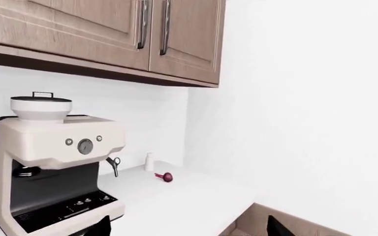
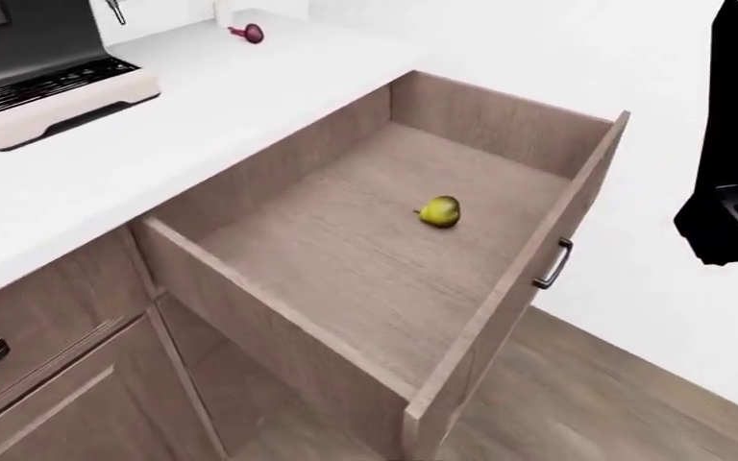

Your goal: Close the right drawer.

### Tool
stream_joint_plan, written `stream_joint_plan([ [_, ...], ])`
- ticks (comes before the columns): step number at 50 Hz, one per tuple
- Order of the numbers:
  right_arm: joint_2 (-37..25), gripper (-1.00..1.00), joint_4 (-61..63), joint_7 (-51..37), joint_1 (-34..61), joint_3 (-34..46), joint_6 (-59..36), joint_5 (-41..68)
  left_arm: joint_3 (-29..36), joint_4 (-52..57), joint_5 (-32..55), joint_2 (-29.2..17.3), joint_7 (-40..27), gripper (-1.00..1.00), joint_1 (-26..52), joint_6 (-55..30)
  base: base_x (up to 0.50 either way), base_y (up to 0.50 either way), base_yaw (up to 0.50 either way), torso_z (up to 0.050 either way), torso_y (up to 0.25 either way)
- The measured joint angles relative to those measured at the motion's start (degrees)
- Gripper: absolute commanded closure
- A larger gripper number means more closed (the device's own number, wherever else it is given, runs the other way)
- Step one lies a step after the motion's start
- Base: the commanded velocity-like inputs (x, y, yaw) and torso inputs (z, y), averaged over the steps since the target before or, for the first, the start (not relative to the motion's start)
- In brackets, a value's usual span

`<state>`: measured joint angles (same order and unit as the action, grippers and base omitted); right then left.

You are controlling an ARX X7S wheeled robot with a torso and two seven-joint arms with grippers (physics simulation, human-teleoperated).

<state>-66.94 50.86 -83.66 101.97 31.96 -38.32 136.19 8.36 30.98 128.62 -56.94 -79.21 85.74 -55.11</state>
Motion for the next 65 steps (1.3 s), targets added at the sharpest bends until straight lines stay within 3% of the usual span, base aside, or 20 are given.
stream_joint_plan([
  [34, 0.3, -1.0, 0.3, 0.2, 0.9, 1.0, 0.5, -0.2, 0.9, 0.4, -0.4, -0.8, 0.9, -1.0, 0.1, 1.2, 0.0, 0.0, -0.5, 0.0, 0.0],
  [65, 1.1, -1.0, -0.1, -0.1, 4.0, 3.0, -2.4, -0.6, 1.7, 0.7, -0.6, -1.5, 1.5, -1.0, 0.3, 2.1, 0.28, 0.13, -0.02, 0.0, 0.0],
])
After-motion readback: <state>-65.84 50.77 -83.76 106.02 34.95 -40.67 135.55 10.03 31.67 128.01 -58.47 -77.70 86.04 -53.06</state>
